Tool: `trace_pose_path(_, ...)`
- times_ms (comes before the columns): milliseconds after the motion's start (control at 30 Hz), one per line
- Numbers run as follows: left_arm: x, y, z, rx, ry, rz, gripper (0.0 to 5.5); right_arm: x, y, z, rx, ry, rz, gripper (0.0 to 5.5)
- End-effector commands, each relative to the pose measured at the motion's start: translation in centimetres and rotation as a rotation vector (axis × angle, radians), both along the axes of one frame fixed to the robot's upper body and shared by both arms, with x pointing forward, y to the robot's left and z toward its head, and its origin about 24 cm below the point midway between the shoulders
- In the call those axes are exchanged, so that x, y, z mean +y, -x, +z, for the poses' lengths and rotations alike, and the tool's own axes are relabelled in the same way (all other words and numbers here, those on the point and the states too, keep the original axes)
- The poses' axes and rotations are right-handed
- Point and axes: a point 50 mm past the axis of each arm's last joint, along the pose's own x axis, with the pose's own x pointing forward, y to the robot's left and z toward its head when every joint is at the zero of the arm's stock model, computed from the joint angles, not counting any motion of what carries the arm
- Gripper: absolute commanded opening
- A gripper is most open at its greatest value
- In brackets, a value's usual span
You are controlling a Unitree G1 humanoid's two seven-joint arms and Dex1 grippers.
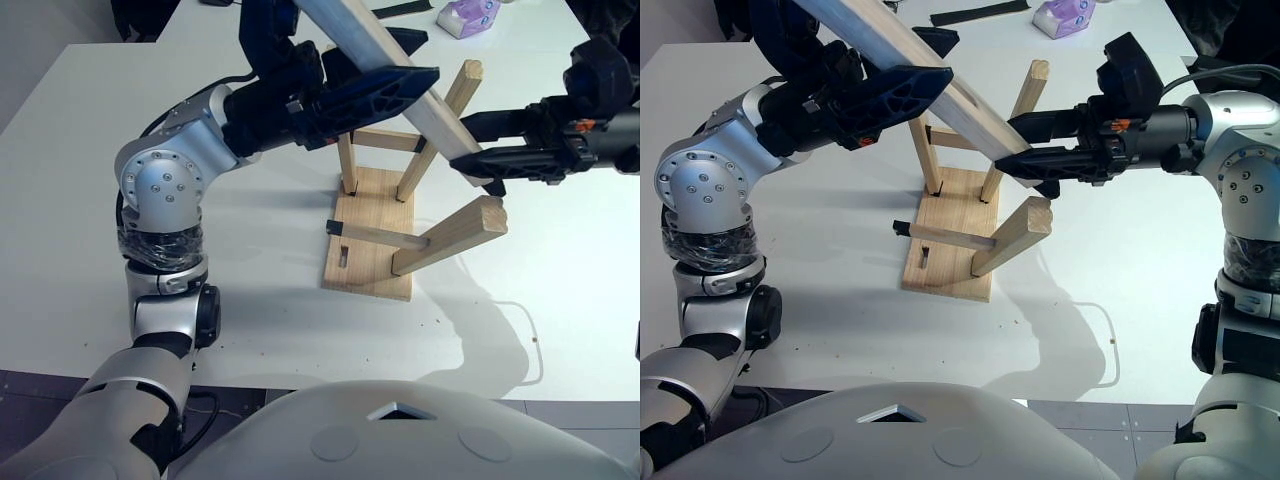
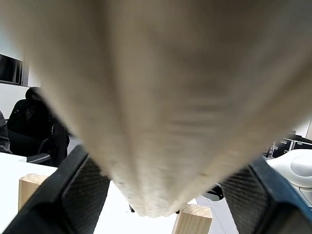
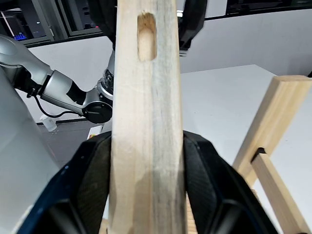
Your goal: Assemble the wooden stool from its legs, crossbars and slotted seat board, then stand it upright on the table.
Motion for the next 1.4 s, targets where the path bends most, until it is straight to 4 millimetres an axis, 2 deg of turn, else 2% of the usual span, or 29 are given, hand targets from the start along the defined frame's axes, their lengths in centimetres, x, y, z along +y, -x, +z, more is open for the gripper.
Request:
trace_pose_path(33,0.1,0.4,-0.1,-0.005,-0.015,-0.036,3.39,0.0,0.1,0.5,-0.032,0.025,0.013,2.06)
trace_pose_path(100,0.1,0.5,-0.1,-0.006,-0.012,-0.042,3.39,0.1,0.1,0.5,-0.029,0.028,0.019,2.06)
trace_pose_path(367,0.2,0.7,0.0,-0.007,0.002,-0.065,2.25,0.3,0.2,0.4,-0.027,0.027,0.031,2.06)
trace_pose_path(767,0.3,0.3,-0.3,0.009,-0.017,-0.053,2.25,0.1,0.1,0.6,-0.047,0.034,0.017,2.06)
trace_pose_path(933,0.3,0.1,-0.2,0.005,-0.015,-0.043,2.24,0.3,-0.2,0.1,-0.077,0.055,-0.012,2.06)
trace_pose_path(1100,0.4,-0.4,0.1,0.001,0.002,-0.014,2.24,0.1,-0.8,-1.3,-0.096,0.13,-0.08,2.06)
trace_pose_path(1133,0.5,-0.4,0.2,0.0,0.002,-0.011,2.24,0.1,-0.9,-1.4,-0.103,0.132,-0.09,2.42)
trace_pose_path(1400,0.5,-0.4,0.1,-0.011,-0.009,-0.011,2.19,-0.2,-1.0,-1.5,-0.121,0.133,-0.118,3.59)
